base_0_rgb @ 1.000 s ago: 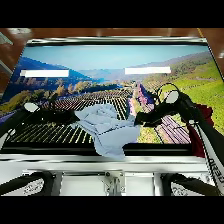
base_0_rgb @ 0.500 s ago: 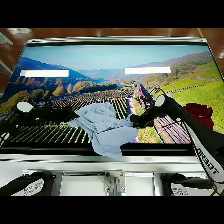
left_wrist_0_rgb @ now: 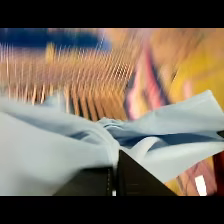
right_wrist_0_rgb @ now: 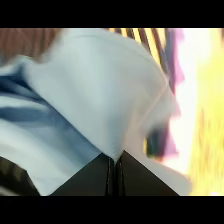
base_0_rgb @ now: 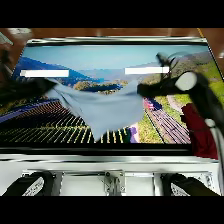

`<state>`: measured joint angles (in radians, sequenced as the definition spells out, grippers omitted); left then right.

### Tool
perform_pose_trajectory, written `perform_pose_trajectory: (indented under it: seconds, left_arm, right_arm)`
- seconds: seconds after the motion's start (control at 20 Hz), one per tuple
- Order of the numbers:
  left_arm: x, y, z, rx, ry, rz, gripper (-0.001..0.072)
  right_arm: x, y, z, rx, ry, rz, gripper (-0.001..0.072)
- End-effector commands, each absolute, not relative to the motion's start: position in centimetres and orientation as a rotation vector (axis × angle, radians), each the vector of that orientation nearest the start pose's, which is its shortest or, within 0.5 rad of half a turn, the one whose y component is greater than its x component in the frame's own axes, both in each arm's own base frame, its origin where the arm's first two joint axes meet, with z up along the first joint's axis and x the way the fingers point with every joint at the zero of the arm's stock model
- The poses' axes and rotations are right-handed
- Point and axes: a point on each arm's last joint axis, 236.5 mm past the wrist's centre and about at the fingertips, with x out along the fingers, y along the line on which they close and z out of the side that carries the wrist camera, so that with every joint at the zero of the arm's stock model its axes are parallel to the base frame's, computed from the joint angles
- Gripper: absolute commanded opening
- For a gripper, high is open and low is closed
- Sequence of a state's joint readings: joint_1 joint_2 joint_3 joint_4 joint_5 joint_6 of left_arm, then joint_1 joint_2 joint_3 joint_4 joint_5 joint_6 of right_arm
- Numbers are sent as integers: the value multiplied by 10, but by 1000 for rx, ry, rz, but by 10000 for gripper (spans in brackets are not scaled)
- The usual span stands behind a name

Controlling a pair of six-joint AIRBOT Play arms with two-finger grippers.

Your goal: Fold the shirts.

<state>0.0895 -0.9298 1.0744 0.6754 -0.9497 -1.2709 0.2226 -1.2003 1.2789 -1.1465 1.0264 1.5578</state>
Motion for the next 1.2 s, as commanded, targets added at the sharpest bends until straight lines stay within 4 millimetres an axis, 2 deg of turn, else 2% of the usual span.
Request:
perform_pose_trajectory:
  seconds: [0.0, 0.05, 0.1, 0.15, 0.2, 0.25, 0.35, 0.45, 0.6, 0.7, 0.85, 0.95, 1.0, 1.05, 1.15]
  left_arm:
    - [346, -99, 379, -393, 223, -509, 38]
    - [327, -102, 419, -353, 133, -525, 38]
    - [307, -105, 453, -318, 52, -541, 38]
    - [288, -108, 480, -287, -15, -551, 38]
    - [275, -110, 497, -266, -59, -557, 38]
    - [263, -112, 508, -249, -87, -564, 38]
    - [249, -115, 510, -249, -83, -568, 38]
    - [244, -117, 492, -222, -5, -557, 38]
    - [244, -110, 440, -135, 197, -506, 38]
    - [247, -92, 407, -68, 317, -428, 38]
    - [265, -61, 369, -28, 421, -304, 38]
    - [278, -59, 330, -61, 520, -310, 38]
    - [284, -61, 307, -87, 572, -319, 38]
    - [291, -62, 282, -119, 622, -325, 38]
    - [303, -69, 237, -206, 694, -348, 39]
  right_arm:
    - [387, 169, 327, 282, 433, 505, 58]
    - [366, 171, 368, 275, 341, 536, 58]
    - [344, 172, 400, 273, 268, 565, 58]
    - [326, 172, 420, 289, 228, 584, 58]
    - [311, 172, 430, 314, 217, 598, 58]
    - [300, 171, 431, 333, 235, 604, 58]
    - [277, 171, 415, 324, 327, 614, 58]
    - [255, 170, 390, 295, 452, 623, 58]
    - [230, 161, 353, 284, 640, 584, 58]
    - [213, 150, 317, 294, 830, 511, 58]
    - [184, 134, 253, 225, 1176, 425, 58]
    - [186, 134, 216, 229, 1284, 394, 59]
    - [190, 136, 190, 239, 1337, 376, 58]
    - [198, 136, 162, 248, 1368, 348, 59]
    - [228, 131, 110, 265, 1337, 266, 58]
